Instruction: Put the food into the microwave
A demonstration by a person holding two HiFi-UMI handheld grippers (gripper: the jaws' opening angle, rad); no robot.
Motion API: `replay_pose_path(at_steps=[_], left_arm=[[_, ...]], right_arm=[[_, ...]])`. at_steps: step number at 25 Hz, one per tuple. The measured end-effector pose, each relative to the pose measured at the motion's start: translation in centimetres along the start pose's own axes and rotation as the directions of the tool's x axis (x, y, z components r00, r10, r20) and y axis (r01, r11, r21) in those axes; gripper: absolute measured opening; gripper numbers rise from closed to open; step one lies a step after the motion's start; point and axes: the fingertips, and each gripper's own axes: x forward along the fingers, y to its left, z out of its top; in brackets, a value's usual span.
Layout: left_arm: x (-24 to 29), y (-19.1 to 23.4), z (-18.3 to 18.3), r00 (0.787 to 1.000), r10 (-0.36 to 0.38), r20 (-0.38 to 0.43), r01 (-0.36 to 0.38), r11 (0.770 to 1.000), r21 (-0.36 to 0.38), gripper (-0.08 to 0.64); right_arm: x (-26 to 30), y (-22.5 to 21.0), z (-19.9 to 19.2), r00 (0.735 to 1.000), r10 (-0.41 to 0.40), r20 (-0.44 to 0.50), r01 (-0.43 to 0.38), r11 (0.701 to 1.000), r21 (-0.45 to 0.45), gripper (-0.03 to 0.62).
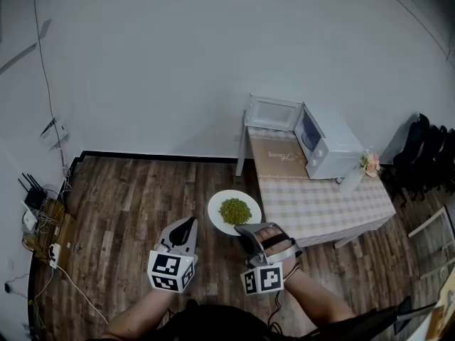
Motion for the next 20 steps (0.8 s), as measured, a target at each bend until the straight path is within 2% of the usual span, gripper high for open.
replay_pose_path(at_steps=[12,20], left_arm=[[-0.3,4.9,-0.2,0.999,-0.035,0.017,0.035,0.999,0.005,0.008],[1.4,7.1,-0.5,0.999,-0.041,0.006,0.041,0.999,-0.022,0.008]], right_arm=[[3.5,-0.5,2.9,0.999,-0.023,-0.033,0.023,1.000,0.009,0.026],[6.5,-1.3,3.0,1.000,-0.010,-0.030,0.010,1.000,0.015,0.026]])
